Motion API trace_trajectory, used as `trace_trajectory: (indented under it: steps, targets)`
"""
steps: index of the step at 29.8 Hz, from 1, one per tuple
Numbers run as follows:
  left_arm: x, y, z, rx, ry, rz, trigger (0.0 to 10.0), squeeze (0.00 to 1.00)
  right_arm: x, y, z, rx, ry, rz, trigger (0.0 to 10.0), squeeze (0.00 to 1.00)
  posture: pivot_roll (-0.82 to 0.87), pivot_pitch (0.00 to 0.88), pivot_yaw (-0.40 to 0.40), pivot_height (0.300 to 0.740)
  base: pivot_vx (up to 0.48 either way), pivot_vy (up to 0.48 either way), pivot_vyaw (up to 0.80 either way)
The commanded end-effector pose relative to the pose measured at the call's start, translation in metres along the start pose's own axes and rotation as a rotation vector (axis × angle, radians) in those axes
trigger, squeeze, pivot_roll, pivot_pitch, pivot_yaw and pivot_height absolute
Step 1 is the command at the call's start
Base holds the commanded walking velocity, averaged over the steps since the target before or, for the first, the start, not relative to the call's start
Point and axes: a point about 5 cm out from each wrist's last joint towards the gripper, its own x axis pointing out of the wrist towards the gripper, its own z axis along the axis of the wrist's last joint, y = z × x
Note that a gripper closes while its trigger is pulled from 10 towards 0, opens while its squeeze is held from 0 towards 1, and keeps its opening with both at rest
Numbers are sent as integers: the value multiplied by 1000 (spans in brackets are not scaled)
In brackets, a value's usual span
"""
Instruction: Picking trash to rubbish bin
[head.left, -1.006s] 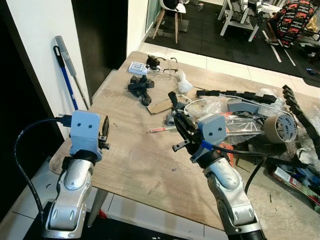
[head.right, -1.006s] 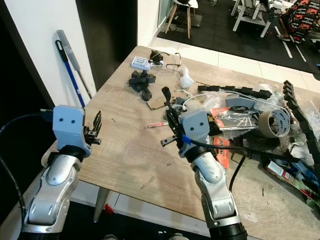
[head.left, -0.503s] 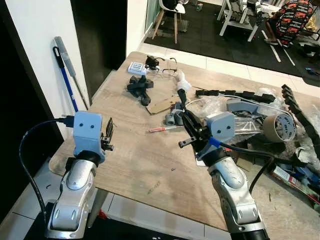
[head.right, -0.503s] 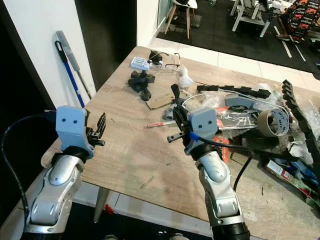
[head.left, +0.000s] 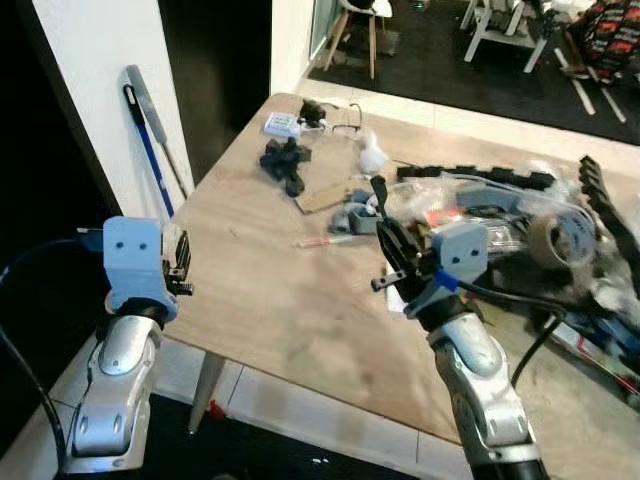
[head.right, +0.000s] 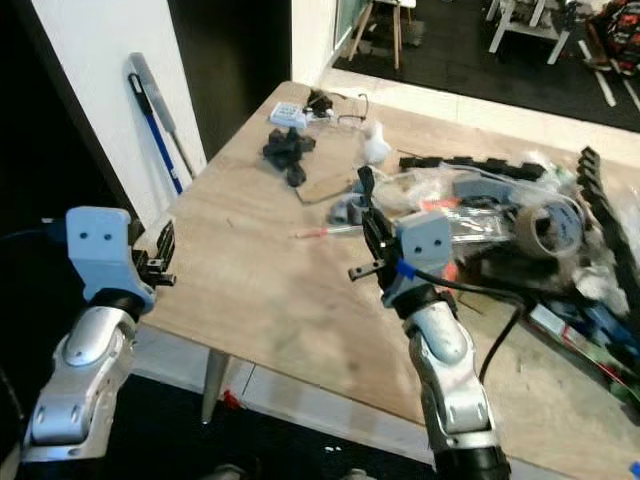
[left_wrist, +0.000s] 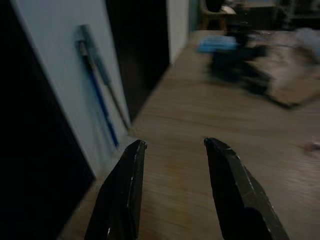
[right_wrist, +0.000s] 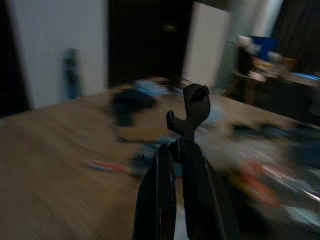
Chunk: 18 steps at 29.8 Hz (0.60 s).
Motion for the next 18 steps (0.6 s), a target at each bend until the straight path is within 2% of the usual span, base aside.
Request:
trace_trajectory:
  steps: [1, 6, 11, 18]
  targets:
    - [-1, 5, -4, 6, 20, 10, 10000, 0, -3, -2, 0, 8, 5, -13, 10000, 0, -25, 128, -67, 740, -341, 0, 0]
    - [0, 4, -4, 7, 29, 1, 10000, 0, -4, -3, -1, 21, 12, -22, 10000, 0, -26, 133, -65, 740, -68, 0, 0]
    - [0, 3, -12, -43, 55, -28, 10000, 0, -8, -4, 0, 22, 24, -21, 10000, 0, -42, 145, -68, 740, 0, 0, 0]
    - [-5, -10, -14, -48, 77, -92, 10000, 0, -13, -7, -5, 59, 54, -66, 10000, 0, -44, 155, -63, 740, 0, 0, 0]
